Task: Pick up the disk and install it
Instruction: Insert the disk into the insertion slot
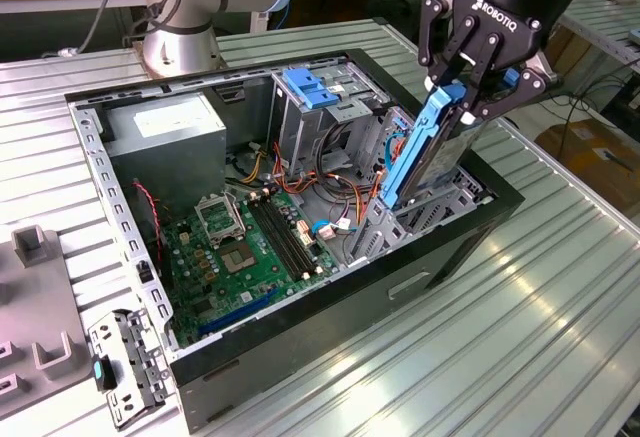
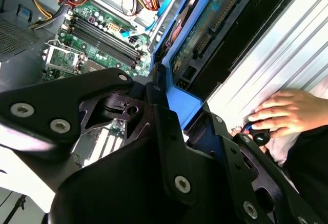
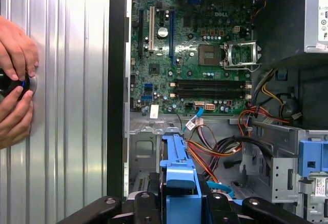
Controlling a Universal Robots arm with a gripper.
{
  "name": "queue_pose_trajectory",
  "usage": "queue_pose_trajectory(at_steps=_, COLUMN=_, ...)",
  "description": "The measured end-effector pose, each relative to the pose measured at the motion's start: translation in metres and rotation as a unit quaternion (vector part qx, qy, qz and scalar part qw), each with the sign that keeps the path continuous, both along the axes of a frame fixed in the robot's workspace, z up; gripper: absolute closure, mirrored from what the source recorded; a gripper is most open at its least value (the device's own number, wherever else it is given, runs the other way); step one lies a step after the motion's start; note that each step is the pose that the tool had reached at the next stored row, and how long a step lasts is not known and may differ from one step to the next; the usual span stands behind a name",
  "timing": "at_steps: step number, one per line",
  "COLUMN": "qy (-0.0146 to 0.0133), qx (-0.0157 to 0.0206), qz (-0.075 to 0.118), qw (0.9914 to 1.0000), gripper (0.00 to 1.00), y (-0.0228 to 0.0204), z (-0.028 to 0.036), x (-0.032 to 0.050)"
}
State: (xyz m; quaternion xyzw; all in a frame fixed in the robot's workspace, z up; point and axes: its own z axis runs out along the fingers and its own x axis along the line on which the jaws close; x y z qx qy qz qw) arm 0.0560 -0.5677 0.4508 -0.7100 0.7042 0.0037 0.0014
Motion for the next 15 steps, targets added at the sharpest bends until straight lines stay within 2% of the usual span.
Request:
queue_pose_trajectory(at_steps=4, qy=0.0, qx=0.0, qz=-0.001, qw=1.0, gripper=0.63, y=0.0029, z=-0.0016, x=0.0)
queue_pose_trajectory(at_steps=11, qy=0.0002, qx=-0.0012, qz=-0.001, qw=1.0, gripper=0.63, y=0.0033, z=-0.0043, x=0.0)
queue_pose_trajectory(at_steps=13, qy=0.0003, qx=-0.0067, qz=-0.001, qw=0.99998, gripper=0.63, y=0.0033, z=-0.0049, x=0.0)
queue_pose_trajectory(at_steps=14, qy=0.0006, qx=-0.0112, qz=-0.001, qw=0.99994, gripper=0.63, y=0.0033, z=-0.0052, x=0.0)
queue_pose_trajectory(at_steps=15, qy=0.001, qx=-0.0131, qz=-0.001, qw=0.99991, gripper=0.63, y=0.0032, z=-0.0052, x=0.0)
